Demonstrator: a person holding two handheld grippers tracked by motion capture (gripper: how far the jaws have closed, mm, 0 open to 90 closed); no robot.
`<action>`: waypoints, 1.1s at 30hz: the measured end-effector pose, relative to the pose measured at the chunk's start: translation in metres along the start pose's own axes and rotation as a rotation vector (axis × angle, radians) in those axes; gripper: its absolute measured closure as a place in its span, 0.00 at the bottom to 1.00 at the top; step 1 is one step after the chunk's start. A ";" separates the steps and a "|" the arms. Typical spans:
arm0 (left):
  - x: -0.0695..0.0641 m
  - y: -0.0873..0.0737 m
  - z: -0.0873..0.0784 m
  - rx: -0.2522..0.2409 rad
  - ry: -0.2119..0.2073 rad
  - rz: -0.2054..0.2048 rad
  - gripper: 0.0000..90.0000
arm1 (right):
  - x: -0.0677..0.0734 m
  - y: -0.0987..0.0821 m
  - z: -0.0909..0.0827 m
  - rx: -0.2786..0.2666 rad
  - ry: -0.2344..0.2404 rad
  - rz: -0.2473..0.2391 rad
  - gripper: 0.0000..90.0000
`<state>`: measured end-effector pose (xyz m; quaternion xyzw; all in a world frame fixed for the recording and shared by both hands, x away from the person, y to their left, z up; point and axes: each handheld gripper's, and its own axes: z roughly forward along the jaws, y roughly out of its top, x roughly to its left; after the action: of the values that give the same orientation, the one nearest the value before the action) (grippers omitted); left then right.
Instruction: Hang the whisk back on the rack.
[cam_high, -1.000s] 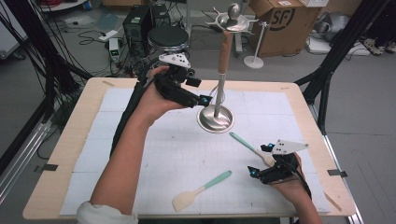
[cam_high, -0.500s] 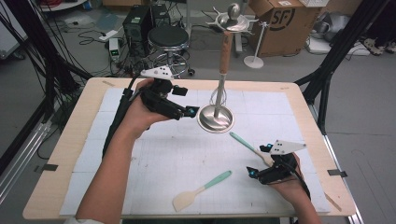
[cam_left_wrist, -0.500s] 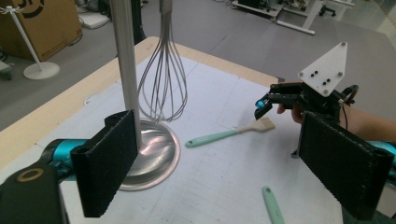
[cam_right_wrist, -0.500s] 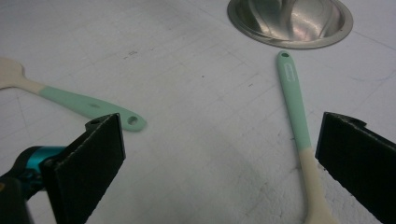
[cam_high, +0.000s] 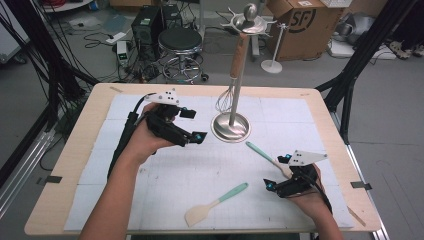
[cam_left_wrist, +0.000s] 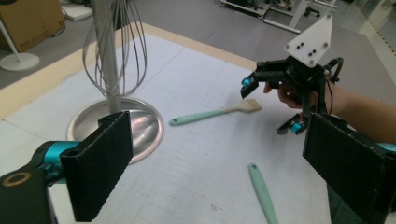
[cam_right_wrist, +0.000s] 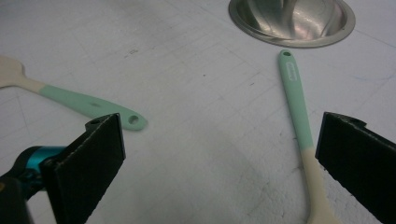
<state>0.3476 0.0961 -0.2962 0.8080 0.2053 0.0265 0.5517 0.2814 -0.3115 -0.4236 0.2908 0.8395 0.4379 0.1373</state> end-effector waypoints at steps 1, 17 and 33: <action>0.000 -0.004 0.000 -0.002 -0.003 -0.002 0.10 | 0.000 0.000 0.000 0.000 0.002 0.002 0.00; -0.008 -0.060 0.002 0.012 0.026 -0.028 0.09 | 0.001 0.000 0.002 0.006 0.006 -0.001 0.00; -0.016 -0.101 -0.001 0.031 0.091 -0.063 0.08 | 0.001 0.000 0.002 0.006 -0.001 -0.005 0.00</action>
<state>0.3018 0.1223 -0.3833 0.8076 0.2559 0.0427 0.5295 0.2814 -0.3098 -0.4244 0.2894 0.8414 0.4350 0.1378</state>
